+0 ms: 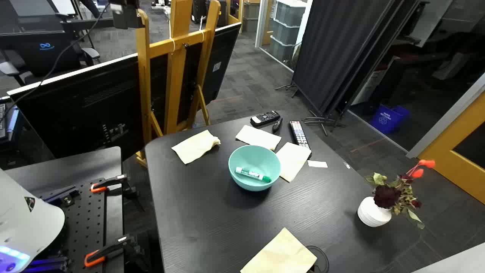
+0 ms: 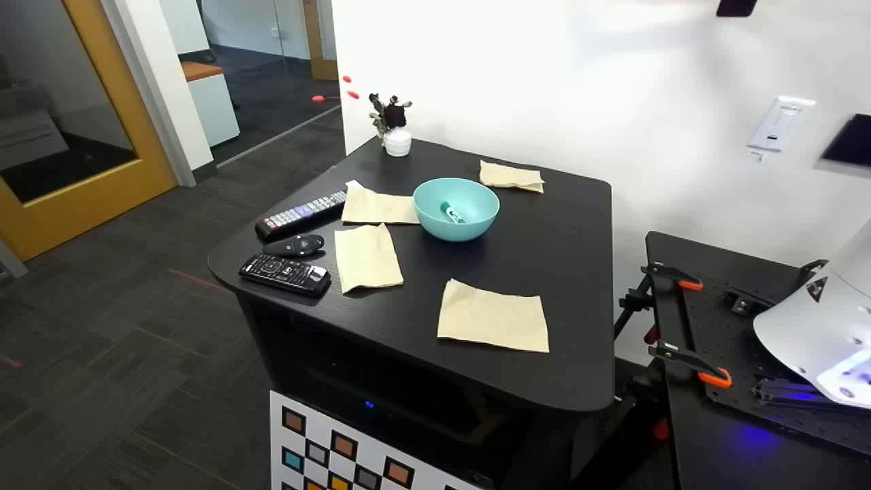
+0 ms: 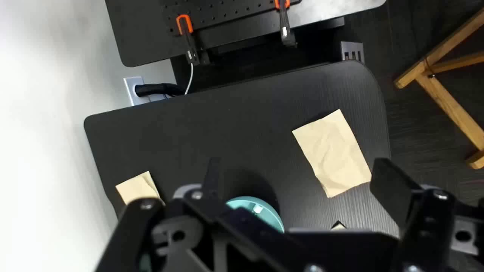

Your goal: Pick up the pen from the bowl and put it on the table.

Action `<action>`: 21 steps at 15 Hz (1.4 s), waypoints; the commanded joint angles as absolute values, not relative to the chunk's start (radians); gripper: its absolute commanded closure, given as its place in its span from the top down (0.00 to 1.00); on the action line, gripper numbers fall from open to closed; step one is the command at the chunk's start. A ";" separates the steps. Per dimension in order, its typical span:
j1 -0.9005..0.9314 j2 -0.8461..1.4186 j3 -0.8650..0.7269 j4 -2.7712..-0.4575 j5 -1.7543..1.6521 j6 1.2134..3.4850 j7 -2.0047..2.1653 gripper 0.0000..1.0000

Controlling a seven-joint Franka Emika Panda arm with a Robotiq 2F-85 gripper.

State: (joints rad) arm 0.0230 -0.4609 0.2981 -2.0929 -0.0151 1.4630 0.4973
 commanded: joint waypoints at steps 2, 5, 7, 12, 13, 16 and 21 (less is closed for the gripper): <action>0.042 -0.457 0.283 -2.091 -0.021 1.461 0.504 1.00; 0.042 -0.457 0.283 -2.091 -0.021 1.461 0.504 1.00; 0.038 -0.453 0.285 -2.091 -0.024 1.466 0.515 1.00; 0.015 -0.418 0.261 -2.116 -0.028 1.523 0.557 1.00; 0.014 -0.412 0.249 -2.126 -0.023 1.545 0.559 1.00; 0.001 -0.399 0.215 -2.178 -0.027 1.651 0.591 1.00; -0.036 -0.360 0.165 -2.285 -0.088 1.916 0.623 1.00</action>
